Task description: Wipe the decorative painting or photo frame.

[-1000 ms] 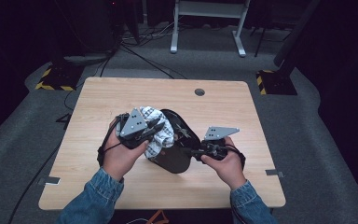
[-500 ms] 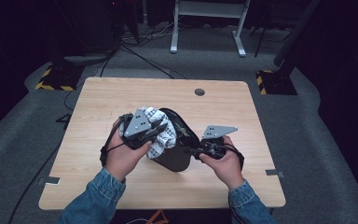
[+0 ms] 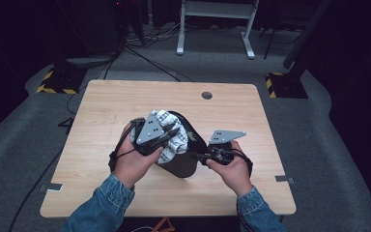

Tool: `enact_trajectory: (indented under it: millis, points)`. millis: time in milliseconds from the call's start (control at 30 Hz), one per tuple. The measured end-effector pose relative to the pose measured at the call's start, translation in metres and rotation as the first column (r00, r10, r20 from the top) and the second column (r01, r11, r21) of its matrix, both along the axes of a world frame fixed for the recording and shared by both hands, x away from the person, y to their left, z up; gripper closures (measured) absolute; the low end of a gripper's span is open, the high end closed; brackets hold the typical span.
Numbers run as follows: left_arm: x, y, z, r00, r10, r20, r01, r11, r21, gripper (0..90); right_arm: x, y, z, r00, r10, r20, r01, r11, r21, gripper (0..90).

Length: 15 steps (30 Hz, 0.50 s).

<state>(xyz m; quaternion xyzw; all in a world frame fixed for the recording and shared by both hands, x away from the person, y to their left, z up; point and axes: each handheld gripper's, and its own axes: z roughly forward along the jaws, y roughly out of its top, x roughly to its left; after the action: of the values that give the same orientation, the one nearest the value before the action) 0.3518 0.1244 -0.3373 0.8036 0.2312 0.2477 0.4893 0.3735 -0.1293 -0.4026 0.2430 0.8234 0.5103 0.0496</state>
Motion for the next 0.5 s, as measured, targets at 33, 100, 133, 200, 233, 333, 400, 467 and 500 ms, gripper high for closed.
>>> enact_trajectory:
  millis: [33, 100, 133, 200, 233, 333, 400, 467, 500]
  points:
    - [0.001, 0.003, -0.001, 1.0, 0.009, -0.003, -0.009, 1.0, 0.001, 81.9, 0.0, 0.0, 0.0, 1.0, 0.0, 0.001, 0.0, 1.0, -0.001, 80.3]
    - [0.002, 0.006, -0.002, 0.9998, 0.019, -0.007, -0.019, 0.9998, -0.001, 81.9, 0.0, 0.0, 0.0, 1.0, -0.001, -0.002, 0.001, 1.0, 0.003, 80.4]
    - [0.002, 0.006, -0.002, 0.9998, 0.019, -0.007, -0.019, 0.9998, -0.001, 81.9, 0.0, 0.0, 0.0, 1.0, -0.001, -0.002, 0.001, 1.0, 0.003, 80.3]
    - [0.004, 0.011, -0.004, 0.9994, 0.035, -0.008, -0.035, 0.9994, 0.008, 81.9, 0.0, 0.0, 0.0, 1.0, -0.002, -0.002, 0.002, 1.0, 0.002, 80.3]
    - [0.006, 0.013, -0.005, 0.999, 0.043, -0.011, -0.043, 0.999, 0.009, 81.9, 0.0, -0.001, 0.0, 1.0, -0.002, -0.001, 0.002, 1.0, 0.001, 80.3]
    - [0.008, 0.017, -0.006, 0.9981, 0.059, -0.016, -0.059, 0.9982, 0.011, 81.9, 0.0, -0.001, 0.0, 1.0, -0.004, -0.002, 0.004, 1.0, 0.002, 80.3]
    - [0.008, 0.017, -0.005, 0.9977, 0.065, -0.02, -0.065, 0.9979, 0.008, 81.9, -0.001, 0.0, 0.0, 1.0, -0.007, 0.0, 0.007, 1.0, 0.0, 80.2]
    - [0.007, 0.014, -0.003, 0.9978, 0.065, -0.013, -0.065, 0.9977, 0.02, 81.9, -0.001, 0.0, 0.0, 1.0, -0.008, 0.001, 0.008, 1.0, -0.003, 80.2]
    - [0.007, 0.012, -0.002, 0.9978, 0.065, -0.011, -0.065, 0.9977, 0.019, 81.9, -0.001, 0.0, 0.0, 1.0, -0.008, 0.001, 0.008, 1.0, -0.005, 80.2]
